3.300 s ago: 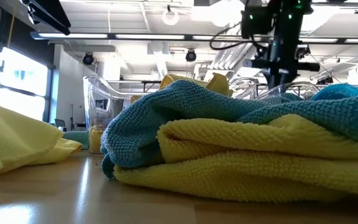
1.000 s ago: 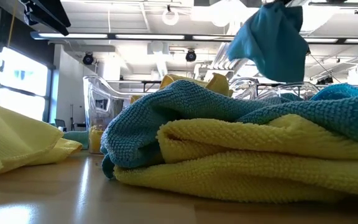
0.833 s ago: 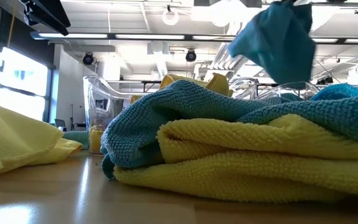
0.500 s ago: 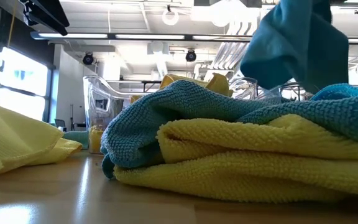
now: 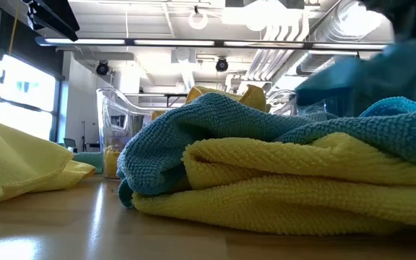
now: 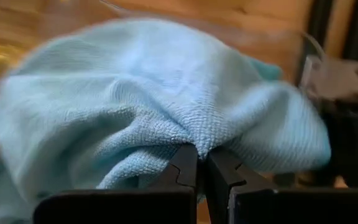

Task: Sort microfiber towel by color & place in baskets
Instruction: Put the blue microfiber cloth into the right transparent bin

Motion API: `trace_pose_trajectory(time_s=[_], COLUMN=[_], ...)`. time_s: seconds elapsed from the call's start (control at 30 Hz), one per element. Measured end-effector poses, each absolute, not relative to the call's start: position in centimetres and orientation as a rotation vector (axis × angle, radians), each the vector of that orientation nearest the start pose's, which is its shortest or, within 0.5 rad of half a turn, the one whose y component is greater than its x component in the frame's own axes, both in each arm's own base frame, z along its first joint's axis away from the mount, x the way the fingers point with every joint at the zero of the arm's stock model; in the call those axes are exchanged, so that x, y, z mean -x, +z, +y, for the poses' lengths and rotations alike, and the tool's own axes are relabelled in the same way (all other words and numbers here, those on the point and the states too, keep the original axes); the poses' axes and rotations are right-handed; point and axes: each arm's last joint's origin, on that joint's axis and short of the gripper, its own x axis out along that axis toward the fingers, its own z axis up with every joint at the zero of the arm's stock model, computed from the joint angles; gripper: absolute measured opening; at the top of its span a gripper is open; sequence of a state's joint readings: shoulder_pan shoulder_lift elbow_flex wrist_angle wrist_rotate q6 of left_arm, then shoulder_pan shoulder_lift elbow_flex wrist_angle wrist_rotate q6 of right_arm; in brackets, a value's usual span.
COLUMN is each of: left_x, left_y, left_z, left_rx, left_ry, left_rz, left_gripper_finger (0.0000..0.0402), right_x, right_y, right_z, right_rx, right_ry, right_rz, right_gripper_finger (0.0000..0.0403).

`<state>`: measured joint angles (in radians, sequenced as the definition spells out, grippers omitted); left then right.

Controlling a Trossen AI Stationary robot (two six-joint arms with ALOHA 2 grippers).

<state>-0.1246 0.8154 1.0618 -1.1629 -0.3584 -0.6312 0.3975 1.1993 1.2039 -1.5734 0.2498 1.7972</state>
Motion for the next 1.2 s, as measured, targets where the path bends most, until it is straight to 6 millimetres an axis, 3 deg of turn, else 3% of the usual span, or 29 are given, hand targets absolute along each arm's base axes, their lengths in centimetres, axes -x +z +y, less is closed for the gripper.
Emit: trace_pose_trajectory(time_s=[0.17,0.33,0.63,0.77,0.9,1.07,1.2], left_x=[-12.0,-12.0,-12.0,-12.0,-12.0,-12.0,-12.0], left_y=[33.8,33.8,33.9,33.9,33.9,33.9,33.9], left_z=[-0.5,-0.5,-0.4,-0.4,-0.4,-0.4,-0.4], left_rx=[0.367,0.368,0.361,0.361,0.367,0.376,0.376], left_ry=[0.485,0.485,0.504,0.505,0.509,0.513,0.513], left_rz=[0.783,0.783,0.774,0.773,0.771,0.768,0.768], left_gripper_finger=[0.0145,0.0145,0.0145,0.0145,0.0145,0.0145,0.0145], right_x=[-13.3,-12.0,-11.6,-12.7,-14.9,-17.4,-19.7], right_y=[29.6,29.0,30.6,31.2,31.0,29.0,27.0], right_z=[5.1,4.5,3.0,3.3,4.5,5.9,6.9], right_rx=[-1.045,-1.065,-0.957,-0.925,-0.959,-0.965,-0.925], right_ry=[-1.181,-1.209,-1.217,-1.111,-0.971,-0.979,-1.016], right_rz=[1.135,1.067,0.574,0.515,0.588,0.773,0.825], right_gripper_finger=[0.0,0.0,0.0,0.0,0.0,0.0,0.0])
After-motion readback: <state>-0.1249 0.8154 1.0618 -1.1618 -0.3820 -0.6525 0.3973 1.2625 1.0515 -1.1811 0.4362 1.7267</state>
